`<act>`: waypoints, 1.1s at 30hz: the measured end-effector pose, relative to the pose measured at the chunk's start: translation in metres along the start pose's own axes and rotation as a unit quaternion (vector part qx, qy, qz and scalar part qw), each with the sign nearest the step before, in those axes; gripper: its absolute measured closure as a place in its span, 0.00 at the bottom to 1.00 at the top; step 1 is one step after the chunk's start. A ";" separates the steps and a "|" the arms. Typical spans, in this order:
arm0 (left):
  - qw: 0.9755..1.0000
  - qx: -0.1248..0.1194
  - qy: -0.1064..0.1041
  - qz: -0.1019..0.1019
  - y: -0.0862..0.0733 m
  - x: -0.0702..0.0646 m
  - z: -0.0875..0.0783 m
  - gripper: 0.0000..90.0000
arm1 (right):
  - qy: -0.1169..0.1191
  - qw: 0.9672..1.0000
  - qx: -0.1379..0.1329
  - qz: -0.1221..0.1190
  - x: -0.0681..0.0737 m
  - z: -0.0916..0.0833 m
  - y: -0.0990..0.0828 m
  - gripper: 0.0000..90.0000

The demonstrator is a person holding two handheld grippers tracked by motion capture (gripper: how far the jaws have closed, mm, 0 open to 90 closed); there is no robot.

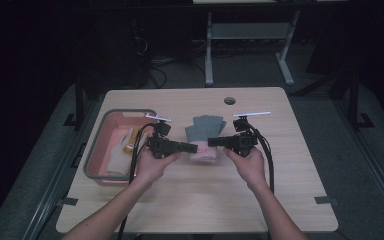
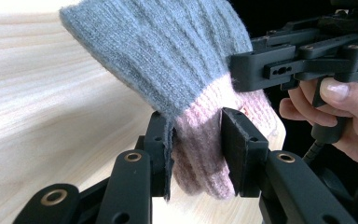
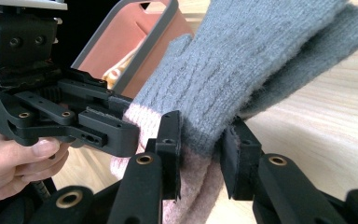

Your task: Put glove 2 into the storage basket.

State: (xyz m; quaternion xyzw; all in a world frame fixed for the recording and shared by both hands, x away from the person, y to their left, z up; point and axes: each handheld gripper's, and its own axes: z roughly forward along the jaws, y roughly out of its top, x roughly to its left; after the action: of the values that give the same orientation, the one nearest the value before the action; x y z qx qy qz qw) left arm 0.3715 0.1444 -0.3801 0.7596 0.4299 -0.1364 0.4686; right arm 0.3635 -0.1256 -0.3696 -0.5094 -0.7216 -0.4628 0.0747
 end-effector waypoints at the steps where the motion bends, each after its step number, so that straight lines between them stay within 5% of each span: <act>1: 1.000 -0.001 -0.001 -0.002 0.000 0.000 -0.001 0.71 | 0.001 1.000 0.000 -0.001 0.001 0.000 0.001 0.78; 33: 0.999 -0.028 0.020 -0.004 -0.003 0.016 -0.055 0.71 | 0.027 0.999 0.009 -0.026 0.041 0.033 0.026 0.79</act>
State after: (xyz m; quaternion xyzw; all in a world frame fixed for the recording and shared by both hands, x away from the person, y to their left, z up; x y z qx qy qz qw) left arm 0.3675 0.1991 -0.3624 0.7471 0.4459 -0.1109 0.4804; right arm 0.3771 -0.0724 -0.3493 -0.4769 -0.7365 -0.4717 0.0869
